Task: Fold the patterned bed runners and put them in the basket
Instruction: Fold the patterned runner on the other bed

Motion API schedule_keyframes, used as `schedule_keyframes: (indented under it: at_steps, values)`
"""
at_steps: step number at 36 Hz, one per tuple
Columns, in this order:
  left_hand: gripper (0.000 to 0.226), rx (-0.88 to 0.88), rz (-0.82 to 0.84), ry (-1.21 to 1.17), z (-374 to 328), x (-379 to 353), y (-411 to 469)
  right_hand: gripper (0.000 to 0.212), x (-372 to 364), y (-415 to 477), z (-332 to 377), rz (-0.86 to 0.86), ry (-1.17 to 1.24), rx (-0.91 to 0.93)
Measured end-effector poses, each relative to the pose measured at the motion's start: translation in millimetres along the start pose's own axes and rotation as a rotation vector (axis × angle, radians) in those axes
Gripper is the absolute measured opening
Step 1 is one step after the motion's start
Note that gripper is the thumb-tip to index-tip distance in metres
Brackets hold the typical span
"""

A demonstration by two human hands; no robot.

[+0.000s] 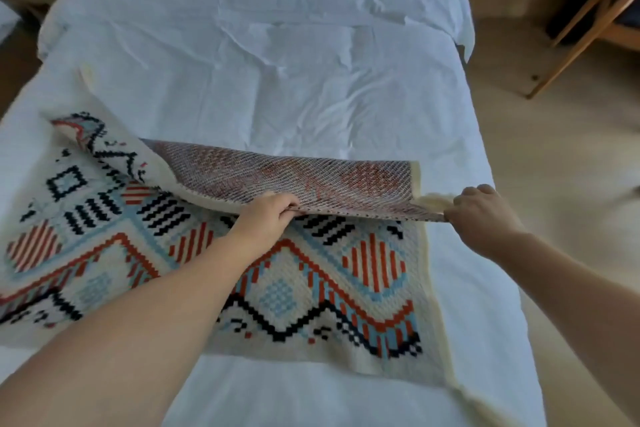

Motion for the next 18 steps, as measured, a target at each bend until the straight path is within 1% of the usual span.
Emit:
schedule_keyframes:
  at_steps: [4, 7, 11, 14, 18]
  values:
    - [0.018, -0.034, 0.001, -0.016, -11.7, -11.4, -34.1, 0.030, -15.0, -40.8, 9.6, 0.028, 0.021, -0.029]
    - [0.020, -0.067, 0.026, -0.023, -12.3, -24.8, -56.0, 0.032, -29.2, -69.8, 19.8, 0.049, 0.040, -0.056]
    - [0.021, -0.175, -0.009, 0.006, -19.5, -33.3, -85.5, 0.032, -43.8, -102.3, 31.4, 0.036, 0.069, -0.105]
    - [0.019, -0.221, 0.003, 0.004, -24.1, -46.1, -111.9, 0.031, -59.7, -126.6, 48.8, 0.076, 0.050, -0.089]
    - [0.018, -0.228, 0.006, 0.006, -23.3, -61.5, -134.4, 0.030, -73.0, -142.6, 60.9, 0.073, 0.061, -0.074]
Point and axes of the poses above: each hand's wrist, its own y-axis towards the middle knuckle, its own x-axis out of the back of the hand, z = x × y, the point moved 10 cm from there along y, towards the middle knuckle, and after that the axes turned 6 degrees about y, right-handed, at the moved point
